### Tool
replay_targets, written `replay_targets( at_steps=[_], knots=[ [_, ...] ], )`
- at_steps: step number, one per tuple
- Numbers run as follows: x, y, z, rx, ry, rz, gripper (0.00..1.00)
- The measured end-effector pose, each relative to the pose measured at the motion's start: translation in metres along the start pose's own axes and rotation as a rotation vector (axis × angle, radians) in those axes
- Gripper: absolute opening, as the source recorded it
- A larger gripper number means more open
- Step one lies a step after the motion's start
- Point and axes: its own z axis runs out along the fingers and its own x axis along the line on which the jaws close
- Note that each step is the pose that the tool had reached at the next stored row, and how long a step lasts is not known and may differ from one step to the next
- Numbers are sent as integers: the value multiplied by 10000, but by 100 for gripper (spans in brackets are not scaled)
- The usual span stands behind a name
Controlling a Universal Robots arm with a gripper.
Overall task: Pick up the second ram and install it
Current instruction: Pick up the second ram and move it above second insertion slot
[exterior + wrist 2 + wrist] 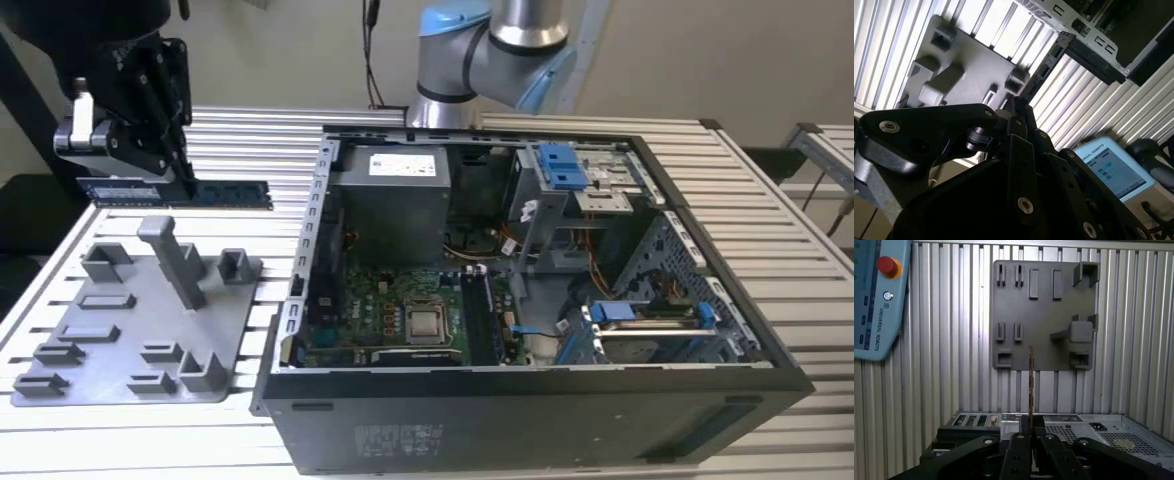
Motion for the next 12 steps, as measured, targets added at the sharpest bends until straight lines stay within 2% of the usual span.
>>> replay_targets(
  at_steps=[12],
  knots=[
    [0, -415, 1, -25, 0, 1, 14]
  ],
)
